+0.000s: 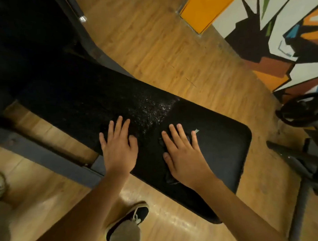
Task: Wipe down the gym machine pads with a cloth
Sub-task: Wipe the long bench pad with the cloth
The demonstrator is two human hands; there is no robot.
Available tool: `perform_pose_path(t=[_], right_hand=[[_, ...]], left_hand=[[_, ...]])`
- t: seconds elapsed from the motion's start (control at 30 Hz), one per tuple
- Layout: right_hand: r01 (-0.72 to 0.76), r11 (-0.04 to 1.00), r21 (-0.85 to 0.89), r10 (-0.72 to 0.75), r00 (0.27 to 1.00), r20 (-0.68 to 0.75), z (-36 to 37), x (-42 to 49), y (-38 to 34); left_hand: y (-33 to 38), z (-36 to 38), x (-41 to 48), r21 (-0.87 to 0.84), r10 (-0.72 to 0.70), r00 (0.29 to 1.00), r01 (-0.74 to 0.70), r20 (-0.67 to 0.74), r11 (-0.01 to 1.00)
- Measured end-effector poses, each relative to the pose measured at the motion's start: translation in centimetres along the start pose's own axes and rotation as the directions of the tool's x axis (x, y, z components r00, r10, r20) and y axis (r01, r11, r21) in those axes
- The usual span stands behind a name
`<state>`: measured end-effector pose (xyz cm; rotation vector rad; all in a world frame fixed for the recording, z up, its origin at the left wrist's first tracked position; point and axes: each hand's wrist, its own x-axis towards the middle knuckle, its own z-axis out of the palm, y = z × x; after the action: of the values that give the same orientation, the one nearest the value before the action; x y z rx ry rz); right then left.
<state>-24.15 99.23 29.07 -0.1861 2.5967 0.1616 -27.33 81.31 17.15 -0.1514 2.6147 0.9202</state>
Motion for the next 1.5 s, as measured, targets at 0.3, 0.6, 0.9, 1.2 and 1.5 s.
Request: perform_pose_path(t=[0.3,0.6,0.9,1.2,1.5], right_hand=[[-0.083,0.996,0.036,0.085,0.995,-0.053,-1.3,3.4,1.5],[-0.046,0.999,0.005,0.046,0.999,0.001,-2.7,6.9,3.3],[-0.15,0.988,0.047,0.153,0.985,-0.076,-1.4,3.8,2.3],[-0.377,0.916,0.139,0.399,0.894,-0.202,-1.2,8.1,0.7],[-0.538,0.828,0.157,0.56,0.8,-0.215,-0.4,10.2,-0.8]], left_hand=[[4.3,0.5,-3.5,-0.101,-0.328,0.943,0.321,-0.059,0.942],[4.5,0.9,-2.8,-0.055,-0.358,0.933,0.356,-0.036,0.933],[4.6,0.9,-2.1,-0.031,-0.37,0.929,0.369,-0.022,0.929],[0.8,-0.5,-0.2,0.024,-0.056,0.997,0.055,0.055,0.998],[-5.9,-1.4,4.3,0.067,0.37,0.922,-0.379,0.117,0.923]])
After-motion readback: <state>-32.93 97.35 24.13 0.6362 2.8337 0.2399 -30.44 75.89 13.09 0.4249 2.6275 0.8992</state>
